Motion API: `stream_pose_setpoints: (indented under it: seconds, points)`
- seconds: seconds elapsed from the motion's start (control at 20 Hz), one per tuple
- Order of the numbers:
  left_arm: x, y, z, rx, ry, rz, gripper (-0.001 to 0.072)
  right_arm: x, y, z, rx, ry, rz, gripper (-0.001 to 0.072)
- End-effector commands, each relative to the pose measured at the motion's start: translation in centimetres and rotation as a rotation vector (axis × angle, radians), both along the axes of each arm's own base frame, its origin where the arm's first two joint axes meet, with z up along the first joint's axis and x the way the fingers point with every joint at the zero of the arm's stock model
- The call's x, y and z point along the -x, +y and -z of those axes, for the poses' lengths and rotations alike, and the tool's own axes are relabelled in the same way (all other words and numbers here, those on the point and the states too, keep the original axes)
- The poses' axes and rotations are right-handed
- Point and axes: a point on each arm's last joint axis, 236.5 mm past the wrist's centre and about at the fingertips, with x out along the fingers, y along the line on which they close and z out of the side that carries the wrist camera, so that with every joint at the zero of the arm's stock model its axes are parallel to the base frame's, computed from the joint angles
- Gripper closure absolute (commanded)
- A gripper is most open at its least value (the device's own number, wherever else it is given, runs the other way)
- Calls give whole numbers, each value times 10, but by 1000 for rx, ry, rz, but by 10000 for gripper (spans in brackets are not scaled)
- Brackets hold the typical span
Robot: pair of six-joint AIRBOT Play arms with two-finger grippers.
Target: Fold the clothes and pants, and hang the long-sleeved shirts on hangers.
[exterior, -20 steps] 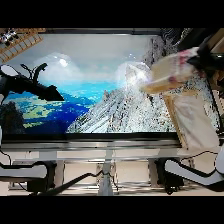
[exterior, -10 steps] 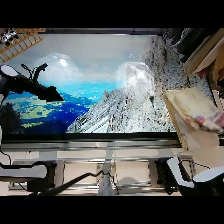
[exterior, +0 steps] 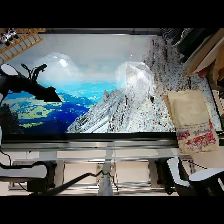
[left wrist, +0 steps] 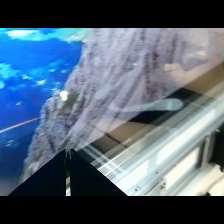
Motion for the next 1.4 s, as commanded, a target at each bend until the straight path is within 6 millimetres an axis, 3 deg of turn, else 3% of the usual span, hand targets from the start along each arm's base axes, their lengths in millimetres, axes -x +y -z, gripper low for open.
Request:
stream_pose_setpoints:
  seconds: [0.0,0.05,0.1,0.2,0.3,0.4,0.5,0.6,0.75,0.8,0.95,1.35]
  points:
    - [-16,48,-12,-229,-70,-91,702,-126,34,-115,153,-470,-251,139]
    - [-29,58,-31,-274,-157,-140,702,-157,74,-118,105,-522,-378,140]
    - [-44,66,-57,-306,-282,-196,702,-177,115,-106,48,-511,-502,140]
    - [-66,80,-123,-356,-546,-301,702,-201,211,-62,-67,-424,-774,163]
    - [-72,94,-187,-409,-780,-367,702,-206,298,-12,-73,-318,-1024,465]
    - [-69,104,-225,-460,-909,-397,702,-214,364,22,10,-299,-1207,664]
    - [-71,110,-235,-490,-950,-405,702,-238,407,28,92,-388,-1243,697]
    - [-78,109,-237,-468,-968,-427,701,-271,426,15,162,-542,-1193,697]
    - [-81,109,-233,-466,-958,-424,701,-308,418,-24,276,-745,-1076,676]
    - [-81,109,-232,-466,-957,-424,701,-312,415,-33,297,-782,-1053,618]
    - [-81,109,-232,-466,-957,-424,701,-323,407,-58,350,-882,-988,616]
    - [-81,109,-232,-466,-957,-424,701,-326,403,-69,372,-920,-962,616]
